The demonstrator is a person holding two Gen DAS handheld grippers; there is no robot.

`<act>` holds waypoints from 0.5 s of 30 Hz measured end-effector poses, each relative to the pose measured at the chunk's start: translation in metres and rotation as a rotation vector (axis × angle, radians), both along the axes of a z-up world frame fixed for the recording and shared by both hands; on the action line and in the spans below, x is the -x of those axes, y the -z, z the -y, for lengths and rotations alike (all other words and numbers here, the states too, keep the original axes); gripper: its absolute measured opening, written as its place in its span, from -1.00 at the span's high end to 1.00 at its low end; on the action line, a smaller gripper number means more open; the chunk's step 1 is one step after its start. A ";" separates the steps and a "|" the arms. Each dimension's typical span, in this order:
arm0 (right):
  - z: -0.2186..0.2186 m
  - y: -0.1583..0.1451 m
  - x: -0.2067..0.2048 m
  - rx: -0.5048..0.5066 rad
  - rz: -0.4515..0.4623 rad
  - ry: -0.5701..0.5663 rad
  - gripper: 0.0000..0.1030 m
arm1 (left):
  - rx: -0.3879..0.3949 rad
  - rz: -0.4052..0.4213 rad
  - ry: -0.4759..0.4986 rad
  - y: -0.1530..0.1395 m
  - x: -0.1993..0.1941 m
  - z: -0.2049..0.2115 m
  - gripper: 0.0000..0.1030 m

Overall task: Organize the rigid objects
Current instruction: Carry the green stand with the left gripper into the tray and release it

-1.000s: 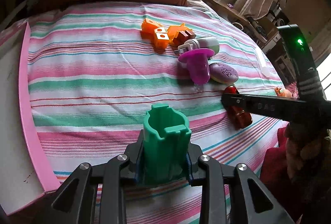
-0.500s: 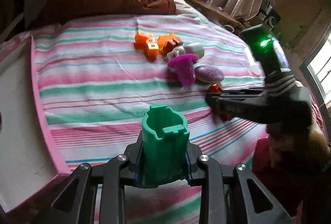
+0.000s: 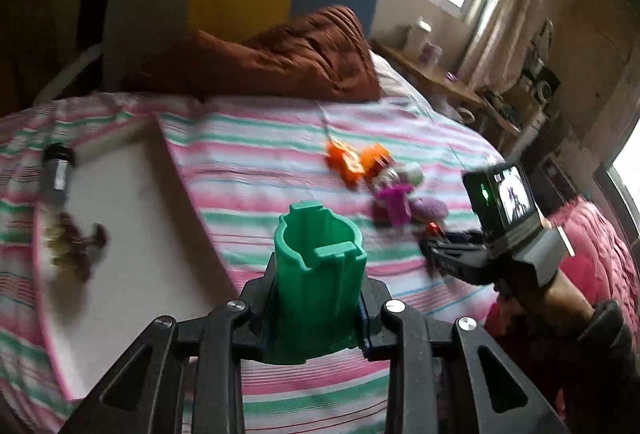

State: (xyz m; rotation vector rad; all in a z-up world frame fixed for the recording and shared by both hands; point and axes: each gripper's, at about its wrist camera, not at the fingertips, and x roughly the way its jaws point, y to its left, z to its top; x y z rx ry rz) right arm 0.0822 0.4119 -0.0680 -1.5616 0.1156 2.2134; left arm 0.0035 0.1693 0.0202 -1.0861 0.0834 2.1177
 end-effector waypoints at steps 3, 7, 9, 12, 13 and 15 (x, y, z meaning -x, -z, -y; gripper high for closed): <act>0.003 0.001 0.001 -0.019 0.005 -0.011 0.49 | 0.002 -0.009 -0.065 -0.005 0.010 0.027 0.42; 0.005 0.001 0.003 -0.032 0.008 -0.020 0.49 | 0.015 0.002 -0.167 -0.001 0.022 0.066 0.42; 0.004 0.002 0.004 -0.036 0.009 -0.023 0.49 | 0.032 0.001 -0.217 0.003 0.026 0.084 0.42; 0.002 0.003 0.006 -0.045 0.011 -0.029 0.49 | 0.074 -0.016 -0.287 0.009 0.029 0.106 0.42; 0.003 0.003 0.006 -0.049 0.013 -0.031 0.49 | 0.083 -0.018 -0.306 0.011 0.030 0.111 0.42; 0.004 0.003 0.007 -0.061 0.016 -0.038 0.49 | 0.108 -0.026 -0.336 0.015 0.030 0.122 0.42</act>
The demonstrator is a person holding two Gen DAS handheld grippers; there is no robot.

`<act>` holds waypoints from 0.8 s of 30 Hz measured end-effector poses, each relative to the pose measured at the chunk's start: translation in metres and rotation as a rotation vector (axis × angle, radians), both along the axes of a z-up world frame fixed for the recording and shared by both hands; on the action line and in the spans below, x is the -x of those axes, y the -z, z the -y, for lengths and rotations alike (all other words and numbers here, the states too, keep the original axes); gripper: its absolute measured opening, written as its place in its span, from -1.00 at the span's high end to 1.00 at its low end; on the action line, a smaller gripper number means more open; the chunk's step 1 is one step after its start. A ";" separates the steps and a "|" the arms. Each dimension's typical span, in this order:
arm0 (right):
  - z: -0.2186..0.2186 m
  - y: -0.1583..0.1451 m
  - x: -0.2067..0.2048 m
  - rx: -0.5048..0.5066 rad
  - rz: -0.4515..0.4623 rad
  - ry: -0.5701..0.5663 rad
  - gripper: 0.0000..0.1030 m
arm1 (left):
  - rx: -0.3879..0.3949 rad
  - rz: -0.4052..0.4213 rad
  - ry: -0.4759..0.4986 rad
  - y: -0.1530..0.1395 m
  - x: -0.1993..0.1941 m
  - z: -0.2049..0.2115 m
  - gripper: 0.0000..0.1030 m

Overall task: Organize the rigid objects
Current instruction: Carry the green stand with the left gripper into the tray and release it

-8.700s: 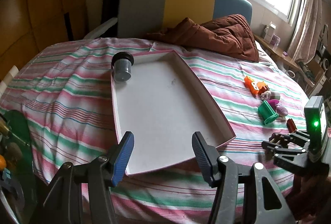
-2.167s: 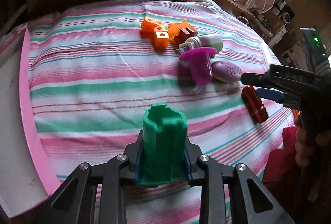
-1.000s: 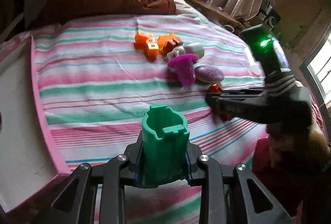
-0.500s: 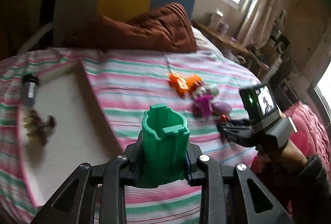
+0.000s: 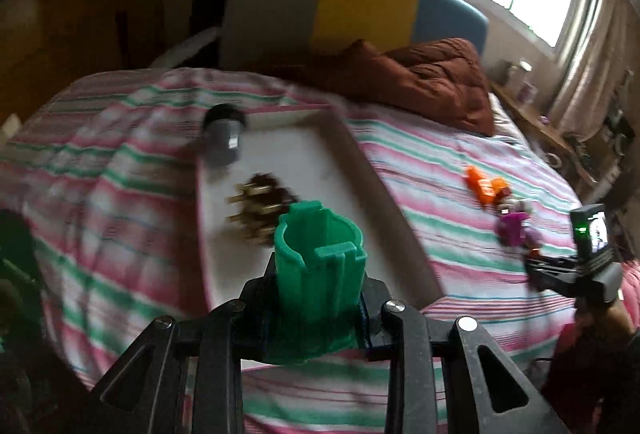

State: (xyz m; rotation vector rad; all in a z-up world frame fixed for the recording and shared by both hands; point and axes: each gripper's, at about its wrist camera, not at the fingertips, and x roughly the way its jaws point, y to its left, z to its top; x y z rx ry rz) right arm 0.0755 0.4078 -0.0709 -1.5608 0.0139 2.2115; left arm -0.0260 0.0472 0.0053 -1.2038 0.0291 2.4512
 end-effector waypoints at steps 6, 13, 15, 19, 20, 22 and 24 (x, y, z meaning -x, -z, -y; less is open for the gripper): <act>0.005 0.000 0.000 -0.025 0.005 -0.011 0.49 | 0.040 -0.018 -0.023 0.006 -0.003 0.012 0.42; 0.006 0.001 0.001 -0.034 0.005 -0.011 0.49 | 0.044 -0.001 -0.016 0.011 -0.001 0.010 0.42; 0.007 0.001 0.001 -0.033 0.005 -0.012 0.49 | 0.044 0.006 -0.015 0.012 0.000 0.010 0.42; 0.007 0.001 0.001 -0.035 0.006 -0.013 0.49 | 0.044 0.029 -0.020 0.019 0.002 0.010 0.42; 0.007 0.001 0.001 -0.034 0.006 -0.013 0.49 | 0.045 0.034 -0.021 0.020 0.002 0.011 0.42; 0.007 0.001 0.001 -0.034 0.005 -0.013 0.49 | 0.045 0.042 -0.023 0.023 0.003 0.011 0.42; 0.007 0.000 0.001 -0.037 0.006 -0.014 0.49 | 0.051 0.048 -0.023 0.026 0.004 0.012 0.42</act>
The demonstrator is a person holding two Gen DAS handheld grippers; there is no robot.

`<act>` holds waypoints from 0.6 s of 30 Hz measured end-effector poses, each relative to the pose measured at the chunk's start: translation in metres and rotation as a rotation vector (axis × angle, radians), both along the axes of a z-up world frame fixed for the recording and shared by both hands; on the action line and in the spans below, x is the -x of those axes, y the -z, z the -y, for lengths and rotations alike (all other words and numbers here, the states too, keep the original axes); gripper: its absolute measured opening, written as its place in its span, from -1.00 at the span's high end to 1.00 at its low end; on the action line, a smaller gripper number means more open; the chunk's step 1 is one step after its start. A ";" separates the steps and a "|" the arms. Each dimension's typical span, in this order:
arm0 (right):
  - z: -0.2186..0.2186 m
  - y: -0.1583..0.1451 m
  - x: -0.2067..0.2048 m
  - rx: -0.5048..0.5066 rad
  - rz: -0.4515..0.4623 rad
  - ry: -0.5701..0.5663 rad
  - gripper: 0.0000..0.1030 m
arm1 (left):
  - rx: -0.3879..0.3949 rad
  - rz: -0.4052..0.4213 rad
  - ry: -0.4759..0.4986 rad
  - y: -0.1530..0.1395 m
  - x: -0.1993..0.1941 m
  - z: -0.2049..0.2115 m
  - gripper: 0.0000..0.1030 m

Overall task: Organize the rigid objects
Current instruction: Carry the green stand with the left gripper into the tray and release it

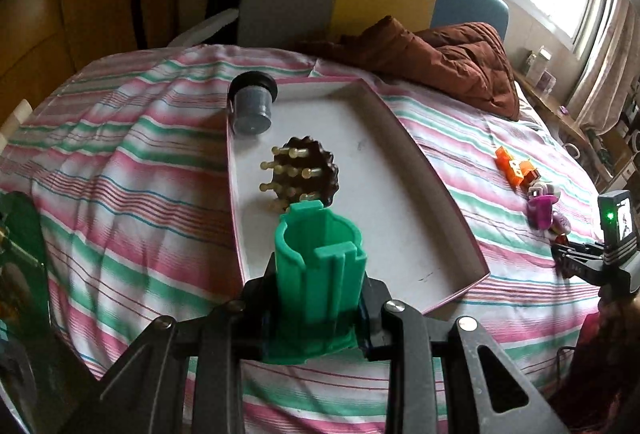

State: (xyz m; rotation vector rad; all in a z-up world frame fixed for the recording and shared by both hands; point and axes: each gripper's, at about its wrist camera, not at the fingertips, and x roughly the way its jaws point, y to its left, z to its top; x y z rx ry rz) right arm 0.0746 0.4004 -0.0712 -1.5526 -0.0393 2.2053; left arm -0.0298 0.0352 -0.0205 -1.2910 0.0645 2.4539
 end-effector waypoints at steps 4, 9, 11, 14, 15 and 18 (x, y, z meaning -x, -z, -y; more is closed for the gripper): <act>0.002 -0.001 0.000 -0.005 0.001 -0.003 0.49 | -0.003 0.026 -0.004 0.006 0.003 0.003 0.42; 0.002 -0.002 0.000 -0.006 0.001 -0.003 0.49 | -0.067 0.063 0.009 0.005 0.007 0.009 0.42; 0.002 -0.001 0.000 -0.006 0.001 -0.002 0.49 | -0.072 0.080 0.006 0.008 0.011 0.010 0.42; 0.002 -0.002 0.000 -0.007 0.002 -0.003 0.49 | -0.051 0.090 0.021 0.012 0.016 0.006 0.42; 0.002 -0.002 0.000 -0.007 0.002 -0.003 0.49 | -0.047 0.097 0.033 0.013 0.019 0.003 0.42; 0.002 -0.002 0.000 -0.006 0.001 -0.001 0.49 | -0.020 0.110 0.037 0.018 0.027 -0.005 0.42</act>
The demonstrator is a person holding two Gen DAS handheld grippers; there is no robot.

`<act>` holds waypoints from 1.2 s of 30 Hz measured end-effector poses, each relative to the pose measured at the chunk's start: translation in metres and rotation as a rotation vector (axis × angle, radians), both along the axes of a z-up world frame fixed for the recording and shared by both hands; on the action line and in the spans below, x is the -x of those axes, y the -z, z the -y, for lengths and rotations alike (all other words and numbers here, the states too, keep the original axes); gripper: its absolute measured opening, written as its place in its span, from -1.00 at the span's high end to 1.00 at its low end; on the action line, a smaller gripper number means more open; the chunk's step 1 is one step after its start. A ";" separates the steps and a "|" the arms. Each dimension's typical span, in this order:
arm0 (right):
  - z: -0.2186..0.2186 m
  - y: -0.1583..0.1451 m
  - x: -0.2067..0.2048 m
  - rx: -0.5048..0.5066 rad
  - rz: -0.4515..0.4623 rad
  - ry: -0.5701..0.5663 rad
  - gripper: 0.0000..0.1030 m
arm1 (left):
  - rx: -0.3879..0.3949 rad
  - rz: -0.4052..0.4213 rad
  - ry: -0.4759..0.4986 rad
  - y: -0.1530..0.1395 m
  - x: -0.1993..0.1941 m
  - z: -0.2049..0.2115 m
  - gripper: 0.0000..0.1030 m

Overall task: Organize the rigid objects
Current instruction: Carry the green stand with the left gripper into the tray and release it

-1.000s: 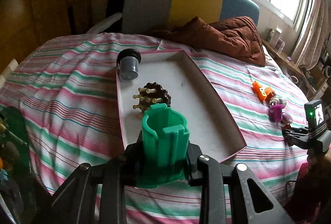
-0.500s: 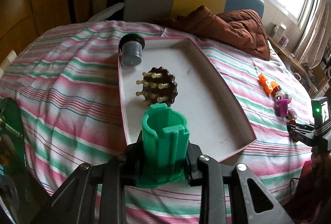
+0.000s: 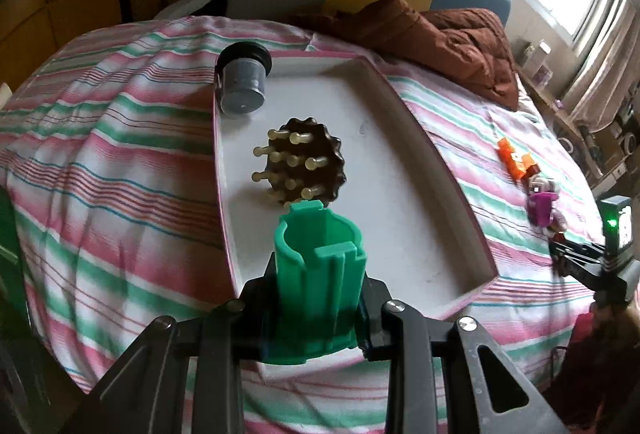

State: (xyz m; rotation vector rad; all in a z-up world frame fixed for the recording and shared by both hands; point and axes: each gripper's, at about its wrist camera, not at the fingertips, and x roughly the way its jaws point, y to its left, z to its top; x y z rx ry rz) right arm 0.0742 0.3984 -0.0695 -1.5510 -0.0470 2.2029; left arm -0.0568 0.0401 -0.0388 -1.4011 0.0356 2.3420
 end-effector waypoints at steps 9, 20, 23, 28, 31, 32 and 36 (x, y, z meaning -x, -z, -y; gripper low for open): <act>-0.001 -0.001 0.001 -0.003 0.002 -0.002 0.48 | 0.041 0.000 -0.018 0.000 0.014 -0.007 0.32; -0.001 -0.001 0.003 -0.011 0.003 -0.007 0.48 | 0.123 -0.102 -0.075 -0.016 0.001 0.004 0.32; -0.002 -0.002 0.004 -0.005 0.000 -0.003 0.48 | 0.122 -0.114 -0.094 -0.020 -0.007 0.009 0.32; -0.003 -0.002 0.005 0.013 -0.008 -0.003 0.48 | 0.084 -0.123 -0.136 -0.031 -0.019 0.021 0.32; -0.001 -0.002 0.004 0.021 -0.007 -0.010 0.48 | 0.085 -0.130 -0.149 -0.035 -0.023 0.026 0.32; -0.001 -0.001 0.004 0.026 -0.007 -0.013 0.48 | 0.078 -0.130 -0.153 -0.036 -0.024 0.028 0.32; -0.002 -0.004 0.003 0.065 -0.017 -0.019 0.50 | 0.065 -0.147 -0.151 -0.041 -0.029 0.029 0.32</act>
